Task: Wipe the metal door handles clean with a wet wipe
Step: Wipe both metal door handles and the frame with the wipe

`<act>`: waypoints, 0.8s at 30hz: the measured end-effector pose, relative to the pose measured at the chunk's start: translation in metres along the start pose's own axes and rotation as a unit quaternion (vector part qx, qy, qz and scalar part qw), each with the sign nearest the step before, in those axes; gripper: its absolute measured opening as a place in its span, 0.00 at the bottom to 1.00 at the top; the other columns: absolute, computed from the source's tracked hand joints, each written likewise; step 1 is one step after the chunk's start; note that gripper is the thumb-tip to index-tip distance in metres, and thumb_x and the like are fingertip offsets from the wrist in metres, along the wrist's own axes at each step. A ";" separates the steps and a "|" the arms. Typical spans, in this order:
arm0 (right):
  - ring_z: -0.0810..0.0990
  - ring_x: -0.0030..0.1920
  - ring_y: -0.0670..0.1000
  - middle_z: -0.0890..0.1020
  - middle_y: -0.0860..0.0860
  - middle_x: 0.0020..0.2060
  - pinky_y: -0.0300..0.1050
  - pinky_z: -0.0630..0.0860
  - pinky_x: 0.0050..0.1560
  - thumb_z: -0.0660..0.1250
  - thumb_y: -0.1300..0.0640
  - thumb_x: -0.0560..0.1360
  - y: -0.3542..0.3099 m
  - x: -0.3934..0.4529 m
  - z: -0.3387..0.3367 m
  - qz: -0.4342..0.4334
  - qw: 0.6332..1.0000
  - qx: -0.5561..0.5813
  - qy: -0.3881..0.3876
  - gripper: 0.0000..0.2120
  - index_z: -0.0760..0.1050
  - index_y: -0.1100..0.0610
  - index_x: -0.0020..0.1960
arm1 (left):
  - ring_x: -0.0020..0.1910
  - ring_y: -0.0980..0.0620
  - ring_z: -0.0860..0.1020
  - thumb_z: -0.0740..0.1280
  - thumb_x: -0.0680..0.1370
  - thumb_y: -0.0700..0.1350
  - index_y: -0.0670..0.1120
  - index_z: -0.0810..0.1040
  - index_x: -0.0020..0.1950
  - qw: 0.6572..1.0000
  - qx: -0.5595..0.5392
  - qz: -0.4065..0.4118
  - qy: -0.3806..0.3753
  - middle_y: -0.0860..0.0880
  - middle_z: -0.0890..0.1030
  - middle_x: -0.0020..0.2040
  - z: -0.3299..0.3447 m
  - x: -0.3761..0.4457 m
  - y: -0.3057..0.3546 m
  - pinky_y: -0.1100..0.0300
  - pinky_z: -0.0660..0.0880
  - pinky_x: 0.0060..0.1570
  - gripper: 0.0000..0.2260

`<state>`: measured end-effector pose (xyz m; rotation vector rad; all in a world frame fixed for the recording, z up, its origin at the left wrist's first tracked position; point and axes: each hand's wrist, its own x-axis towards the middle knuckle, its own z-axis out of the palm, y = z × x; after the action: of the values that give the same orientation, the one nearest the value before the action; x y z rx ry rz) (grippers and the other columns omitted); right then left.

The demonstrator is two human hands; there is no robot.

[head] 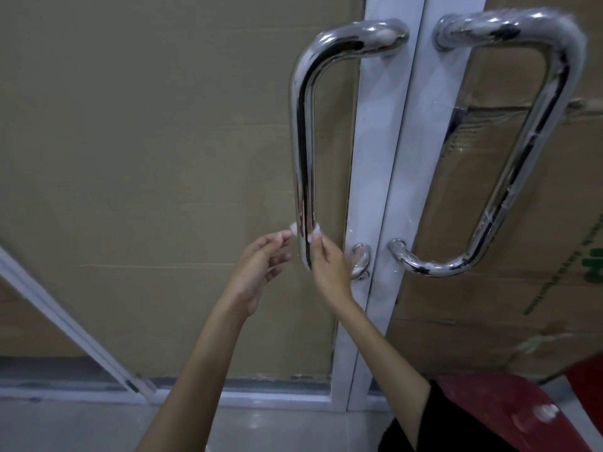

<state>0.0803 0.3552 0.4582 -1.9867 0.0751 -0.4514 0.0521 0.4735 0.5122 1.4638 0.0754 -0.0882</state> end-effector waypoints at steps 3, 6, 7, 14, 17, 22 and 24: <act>0.77 0.56 0.49 0.79 0.47 0.38 0.65 0.22 0.64 0.47 0.46 0.82 0.020 -0.006 -0.021 -0.004 0.976 -0.209 -0.057 0.20 0.73 0.49 0.40 | 0.44 0.58 0.76 0.59 0.81 0.45 0.52 0.78 0.50 1.000 -0.004 0.004 0.015 0.56 0.79 0.51 -0.003 -0.001 -0.002 0.66 0.69 0.44 0.08; 0.78 0.58 0.52 0.79 0.49 0.33 0.60 0.20 0.63 0.47 0.47 0.82 -0.002 0.013 -0.025 -0.013 0.983 -0.177 -0.054 0.22 0.71 0.48 0.35 | 0.43 0.58 0.76 0.59 0.81 0.45 0.52 0.78 0.49 1.000 -0.009 -0.004 0.028 0.56 0.79 0.51 -0.002 -0.001 -0.004 0.66 0.68 0.43 0.08; 0.79 0.56 0.51 0.76 0.48 0.29 0.58 0.20 0.64 0.47 0.47 0.82 -0.013 0.017 -0.024 -0.022 0.990 -0.137 -0.040 0.22 0.67 0.47 0.32 | 0.43 0.58 0.76 0.60 0.81 0.45 0.52 0.78 0.49 1.000 -0.009 -0.004 0.027 0.56 0.79 0.51 0.000 -0.001 -0.004 0.66 0.68 0.43 0.08; 0.70 0.69 0.51 0.81 0.45 0.58 0.67 0.26 0.63 0.54 0.50 0.80 0.054 -0.023 -0.027 -0.176 0.943 -0.280 -0.042 0.16 0.77 0.48 0.61 | 0.43 0.58 0.76 0.60 0.80 0.45 0.52 0.78 0.49 1.000 -0.013 -0.005 0.023 0.57 0.79 0.50 0.007 -0.001 -0.011 0.66 0.68 0.43 0.07; 0.72 0.68 0.53 0.84 0.41 0.51 0.68 0.27 0.63 0.56 0.49 0.77 0.059 -0.016 -0.026 -0.200 0.923 -0.330 0.005 0.17 0.79 0.48 0.59 | 0.43 0.58 0.76 0.60 0.80 0.45 0.52 0.78 0.49 0.999 -0.013 -0.012 0.028 0.57 0.80 0.50 0.008 -0.001 -0.017 0.65 0.68 0.45 0.07; 0.73 0.67 0.54 0.85 0.47 0.48 0.70 0.30 0.65 0.64 0.64 0.69 0.055 -0.013 -0.017 -0.242 0.871 -0.424 0.048 0.17 0.80 0.58 0.57 | 0.42 0.58 0.76 0.60 0.80 0.44 0.52 0.78 0.49 0.999 -0.011 -0.007 0.038 0.57 0.79 0.49 0.013 -0.002 -0.017 0.66 0.68 0.43 0.08; 0.75 0.66 0.53 0.83 0.51 0.55 0.68 0.31 0.68 0.70 0.66 0.66 0.065 -0.024 -0.024 -0.286 0.853 -0.435 0.044 0.22 0.78 0.60 0.60 | 0.42 0.58 0.76 0.60 0.80 0.44 0.52 0.78 0.51 0.999 -0.007 -0.001 0.042 0.57 0.79 0.50 0.013 -0.001 -0.016 0.66 0.68 0.43 0.08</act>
<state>0.0592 0.3110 0.4033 -2.8857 -0.3247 -1.0279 0.0490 0.4587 0.4974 1.4531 0.1464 -0.0272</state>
